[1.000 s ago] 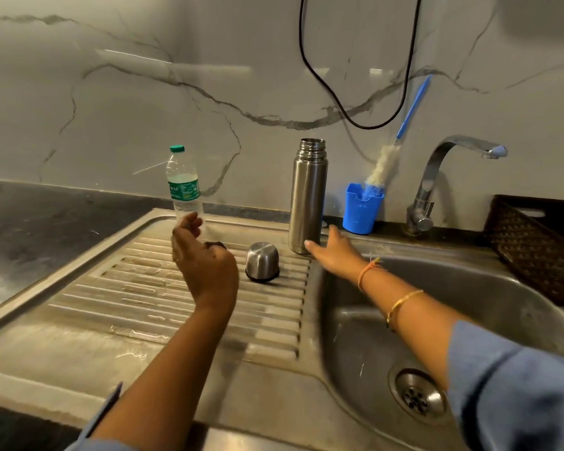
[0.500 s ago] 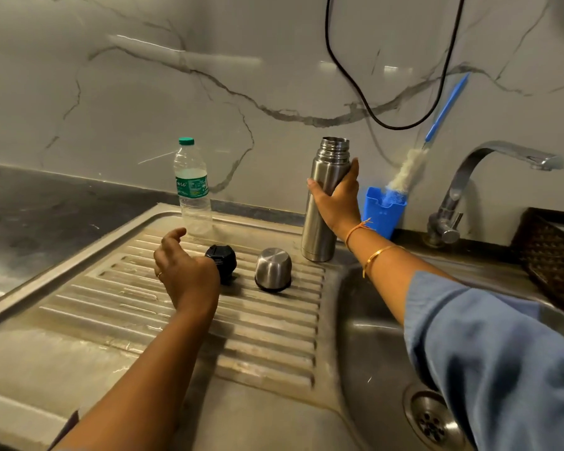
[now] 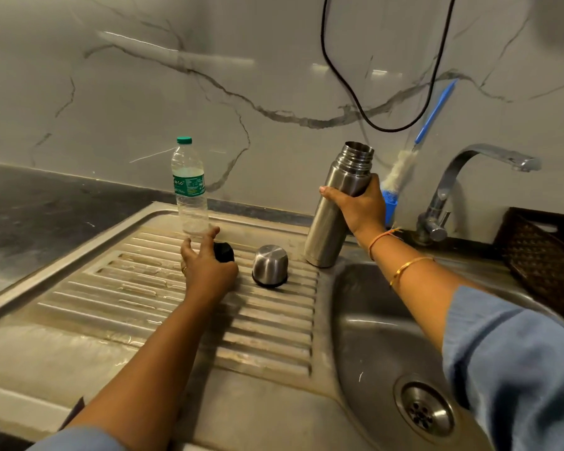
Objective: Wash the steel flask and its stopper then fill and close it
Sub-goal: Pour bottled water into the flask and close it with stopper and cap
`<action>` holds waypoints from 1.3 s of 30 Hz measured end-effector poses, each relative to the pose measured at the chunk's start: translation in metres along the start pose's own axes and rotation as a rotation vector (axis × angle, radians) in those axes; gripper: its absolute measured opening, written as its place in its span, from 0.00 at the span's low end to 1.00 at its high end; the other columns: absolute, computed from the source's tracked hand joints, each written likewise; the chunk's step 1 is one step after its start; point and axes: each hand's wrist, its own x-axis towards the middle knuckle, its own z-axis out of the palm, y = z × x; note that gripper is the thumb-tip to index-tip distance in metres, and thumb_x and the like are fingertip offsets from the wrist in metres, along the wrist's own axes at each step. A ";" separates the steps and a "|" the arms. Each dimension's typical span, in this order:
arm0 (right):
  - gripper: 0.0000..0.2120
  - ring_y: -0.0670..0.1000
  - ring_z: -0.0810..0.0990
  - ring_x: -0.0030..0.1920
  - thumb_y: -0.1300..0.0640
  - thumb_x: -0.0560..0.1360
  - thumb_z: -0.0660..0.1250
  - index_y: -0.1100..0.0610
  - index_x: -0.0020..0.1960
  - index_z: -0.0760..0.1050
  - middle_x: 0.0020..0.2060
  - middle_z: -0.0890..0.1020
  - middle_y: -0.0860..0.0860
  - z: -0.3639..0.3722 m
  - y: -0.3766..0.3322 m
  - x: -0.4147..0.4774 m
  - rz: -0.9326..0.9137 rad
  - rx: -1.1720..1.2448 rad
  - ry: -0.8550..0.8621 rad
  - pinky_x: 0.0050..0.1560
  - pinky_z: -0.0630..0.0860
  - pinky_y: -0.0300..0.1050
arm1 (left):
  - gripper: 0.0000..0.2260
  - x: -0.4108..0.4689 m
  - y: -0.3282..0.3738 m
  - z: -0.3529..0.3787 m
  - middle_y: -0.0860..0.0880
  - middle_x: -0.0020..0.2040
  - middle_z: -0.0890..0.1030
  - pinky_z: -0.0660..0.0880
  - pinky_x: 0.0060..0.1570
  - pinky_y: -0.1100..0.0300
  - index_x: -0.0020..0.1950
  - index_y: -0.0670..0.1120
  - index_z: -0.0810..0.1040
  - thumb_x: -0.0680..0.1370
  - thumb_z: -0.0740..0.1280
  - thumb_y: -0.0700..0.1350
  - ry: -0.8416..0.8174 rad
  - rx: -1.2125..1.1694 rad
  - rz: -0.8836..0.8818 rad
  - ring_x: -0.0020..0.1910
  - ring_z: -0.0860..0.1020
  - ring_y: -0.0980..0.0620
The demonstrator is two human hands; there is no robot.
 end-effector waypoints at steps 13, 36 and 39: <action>0.25 0.43 0.78 0.45 0.57 0.65 0.77 0.49 0.56 0.68 0.45 0.78 0.43 -0.112 -0.004 -0.095 0.021 0.066 0.017 0.42 0.74 0.38 | 0.28 -0.007 -0.001 -0.006 0.40 0.65 0.71 0.71 0.62 0.47 0.70 0.46 0.67 0.72 0.71 0.40 0.066 0.119 0.026 0.62 0.71 0.40; 0.28 0.51 0.79 0.48 0.52 0.61 0.79 0.51 0.56 0.69 0.51 0.79 0.50 -0.133 0.044 -0.148 0.235 -0.154 -0.111 0.51 0.78 0.50 | 0.15 -0.097 0.122 0.116 0.51 0.52 0.79 0.76 0.51 0.63 0.58 0.50 0.75 0.73 0.72 0.47 -0.361 -0.410 0.345 0.53 0.79 0.53; 0.28 0.50 0.78 0.48 0.52 0.62 0.78 0.51 0.56 0.68 0.51 0.78 0.49 -0.137 0.046 -0.149 0.246 -0.189 -0.144 0.50 0.77 0.47 | 0.16 -0.093 0.124 0.120 0.49 0.54 0.80 0.75 0.54 0.58 0.58 0.50 0.76 0.72 0.72 0.48 -0.352 -0.424 0.340 0.55 0.78 0.52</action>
